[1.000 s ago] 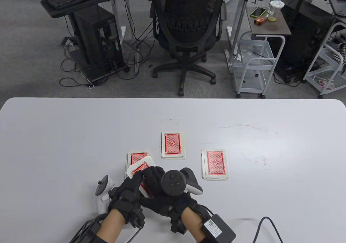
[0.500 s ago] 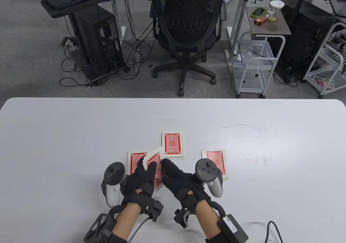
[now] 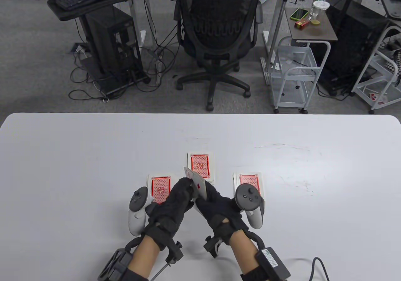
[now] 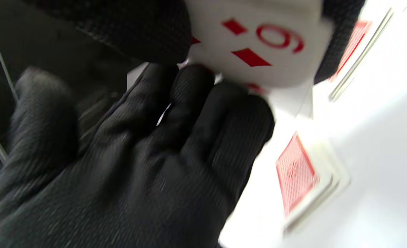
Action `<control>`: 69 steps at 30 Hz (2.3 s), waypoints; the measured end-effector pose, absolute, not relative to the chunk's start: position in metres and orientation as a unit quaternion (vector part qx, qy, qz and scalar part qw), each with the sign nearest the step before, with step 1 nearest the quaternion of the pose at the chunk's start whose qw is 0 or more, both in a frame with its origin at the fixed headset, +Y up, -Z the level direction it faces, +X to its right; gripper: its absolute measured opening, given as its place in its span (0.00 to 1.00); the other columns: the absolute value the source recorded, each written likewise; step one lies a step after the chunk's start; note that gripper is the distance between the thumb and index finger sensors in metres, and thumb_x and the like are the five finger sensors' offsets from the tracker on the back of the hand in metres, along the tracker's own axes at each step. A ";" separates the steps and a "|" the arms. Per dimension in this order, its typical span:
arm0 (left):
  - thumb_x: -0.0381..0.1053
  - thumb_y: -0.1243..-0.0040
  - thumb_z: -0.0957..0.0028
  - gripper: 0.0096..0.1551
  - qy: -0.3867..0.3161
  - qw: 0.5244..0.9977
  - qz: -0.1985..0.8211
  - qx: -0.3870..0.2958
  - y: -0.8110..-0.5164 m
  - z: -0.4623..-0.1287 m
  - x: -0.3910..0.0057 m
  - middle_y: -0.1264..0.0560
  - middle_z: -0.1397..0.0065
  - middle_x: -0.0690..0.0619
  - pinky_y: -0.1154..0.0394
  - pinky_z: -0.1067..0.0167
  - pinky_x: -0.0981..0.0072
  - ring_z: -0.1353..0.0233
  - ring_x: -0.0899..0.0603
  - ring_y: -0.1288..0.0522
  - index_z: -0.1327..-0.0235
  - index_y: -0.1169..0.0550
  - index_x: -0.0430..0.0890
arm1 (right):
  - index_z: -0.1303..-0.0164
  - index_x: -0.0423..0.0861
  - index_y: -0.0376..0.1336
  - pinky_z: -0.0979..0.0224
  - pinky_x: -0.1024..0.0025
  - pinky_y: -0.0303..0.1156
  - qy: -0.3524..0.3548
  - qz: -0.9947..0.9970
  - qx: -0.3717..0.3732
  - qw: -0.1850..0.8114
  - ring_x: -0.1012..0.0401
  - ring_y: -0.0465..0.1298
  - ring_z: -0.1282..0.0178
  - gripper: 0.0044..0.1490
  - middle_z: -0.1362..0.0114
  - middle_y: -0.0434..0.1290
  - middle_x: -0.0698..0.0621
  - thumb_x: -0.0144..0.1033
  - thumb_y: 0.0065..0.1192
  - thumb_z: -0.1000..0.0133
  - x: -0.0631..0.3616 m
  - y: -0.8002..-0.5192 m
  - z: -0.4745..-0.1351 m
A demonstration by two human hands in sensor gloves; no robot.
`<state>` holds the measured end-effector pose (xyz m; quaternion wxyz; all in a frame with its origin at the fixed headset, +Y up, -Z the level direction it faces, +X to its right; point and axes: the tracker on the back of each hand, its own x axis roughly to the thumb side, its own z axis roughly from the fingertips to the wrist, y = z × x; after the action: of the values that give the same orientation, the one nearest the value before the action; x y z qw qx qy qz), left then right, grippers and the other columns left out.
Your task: Four-player card dealing with fan arrangement
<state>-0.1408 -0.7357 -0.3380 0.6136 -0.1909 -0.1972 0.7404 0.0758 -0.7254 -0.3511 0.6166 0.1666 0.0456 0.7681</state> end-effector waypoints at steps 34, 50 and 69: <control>0.48 0.35 0.45 0.24 -0.099 0.785 0.596 -0.133 -0.766 -0.337 -0.139 0.29 0.28 0.58 0.32 0.28 0.42 0.28 0.40 0.25 0.36 0.27 0.59 | 0.28 0.45 0.61 0.31 0.35 0.61 0.141 0.818 0.173 0.529 0.37 0.72 0.27 0.30 0.26 0.66 0.41 0.30 0.69 0.40 0.121 -0.745 -0.353; 0.47 0.37 0.43 0.33 -0.047 0.751 0.640 -0.152 -0.783 -0.333 -0.136 0.38 0.21 0.56 0.45 0.26 0.42 0.18 0.37 0.41 0.27 0.39 0.56 | 0.26 0.42 0.58 0.31 0.34 0.58 0.138 0.781 0.132 0.595 0.33 0.64 0.24 0.30 0.24 0.60 0.38 0.25 0.64 0.40 0.103 -0.768 -0.349; 0.48 0.36 0.45 0.26 -0.029 0.783 0.607 -0.132 -0.783 -0.333 -0.140 0.30 0.27 0.56 0.38 0.27 0.43 0.22 0.39 0.32 0.33 0.31 0.55 | 0.29 0.43 0.61 0.30 0.38 0.59 0.164 0.806 0.126 0.555 0.38 0.70 0.26 0.27 0.27 0.66 0.41 0.28 0.64 0.39 0.097 -0.775 -0.351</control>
<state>-0.1397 -0.7835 -0.3326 0.7828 -0.1320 -0.0285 0.6074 0.0971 -0.7754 -0.3511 0.5545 0.1256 0.1635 0.8062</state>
